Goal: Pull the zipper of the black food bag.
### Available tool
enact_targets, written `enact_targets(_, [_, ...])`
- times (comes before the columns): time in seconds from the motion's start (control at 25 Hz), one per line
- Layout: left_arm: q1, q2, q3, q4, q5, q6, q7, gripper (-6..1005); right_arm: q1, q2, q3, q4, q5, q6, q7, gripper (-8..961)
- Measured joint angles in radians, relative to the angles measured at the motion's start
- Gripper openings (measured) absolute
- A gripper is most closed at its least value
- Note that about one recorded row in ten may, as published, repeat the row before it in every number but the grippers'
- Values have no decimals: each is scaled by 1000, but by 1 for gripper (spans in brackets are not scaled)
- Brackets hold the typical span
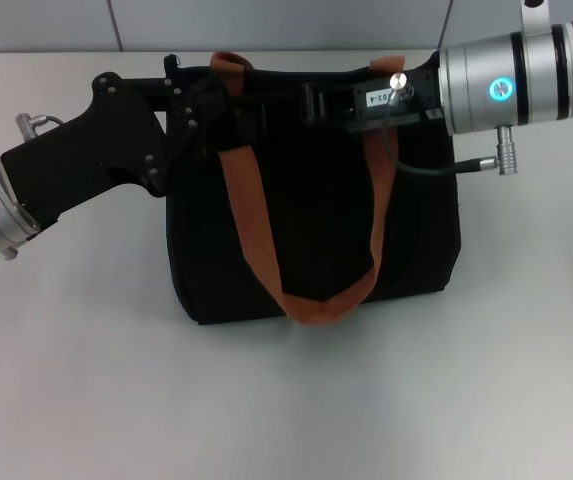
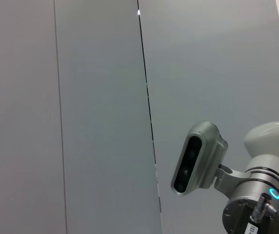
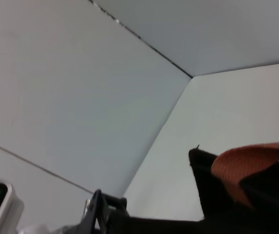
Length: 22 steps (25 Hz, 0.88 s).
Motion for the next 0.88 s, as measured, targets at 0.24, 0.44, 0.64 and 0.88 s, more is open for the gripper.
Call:
enact_targets(0.24, [0,0,-2,0,0,0,0,17,4,2,-10,-5,0,-4,-29,116])
enact_targets(0.44, [4,0,-3,0,0,0,0,18,-2,3,-10,-26,0,-1,-31,-2])
enact_targets(0.64, [7,0,-3,0,0,-1,0,18,-4,2,-10,-29,0,1,-31,0])
enact_targets(0.88, [14,0,-5,0,-14,-2,0,17,-61,-5,-6,-95,0,13,-21,3])
